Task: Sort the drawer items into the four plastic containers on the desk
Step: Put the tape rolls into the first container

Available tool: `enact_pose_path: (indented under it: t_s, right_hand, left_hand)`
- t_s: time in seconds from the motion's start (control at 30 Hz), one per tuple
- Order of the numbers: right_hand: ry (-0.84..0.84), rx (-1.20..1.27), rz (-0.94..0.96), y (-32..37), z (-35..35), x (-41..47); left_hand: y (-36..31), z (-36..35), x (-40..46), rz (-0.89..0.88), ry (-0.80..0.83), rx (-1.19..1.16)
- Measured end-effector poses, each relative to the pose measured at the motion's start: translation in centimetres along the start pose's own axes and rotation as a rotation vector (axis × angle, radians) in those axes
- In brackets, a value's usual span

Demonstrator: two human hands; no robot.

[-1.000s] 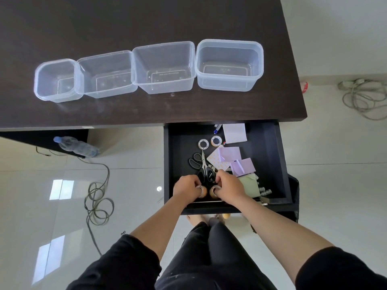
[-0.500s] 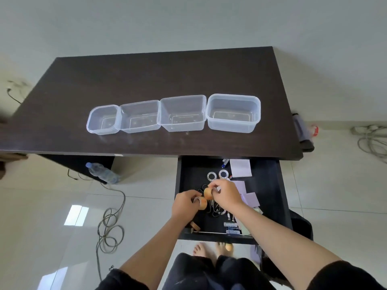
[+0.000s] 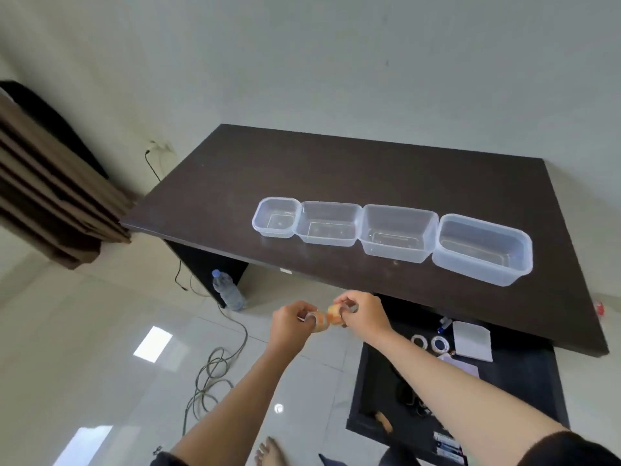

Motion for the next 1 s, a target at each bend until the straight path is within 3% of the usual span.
enact_pose_path:
  t_s: [0.23,0.47,0.77,1.0]
  right_hand:
    - [-0.086,0.047,0.052,8.6,-7.9,5.9]
    - [-0.219,0.030,0.062,13.4,-9.7,9.7]
    - [-0.312,-0.047,-0.009,15.4,-7.7,16.8]
    - [-0.290,-0.120,-0.107,14.5,-6.8,23.0]
  left_hand:
    - [4.0,10.8,6.0,-0.005,-0.078,-0.107]
    - [3.0,16.4,11.5,-0.076,-0.090,-0.160]
    - [-0.6,17.2,20.0,-0.121,-0.059,-0.154]
    - [-2.0,14.7,26.4,-0.139,0.034,-0.026]
Point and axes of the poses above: each hand's wrist, its own x-axis towards the middle knuckle, its own z-axis out of the back of the hand, y = z × x, the point moved 2 cm from there along x, towards the middle knuckle, and after that the axes turned 2 degrees about z, right-handed, at the moved point
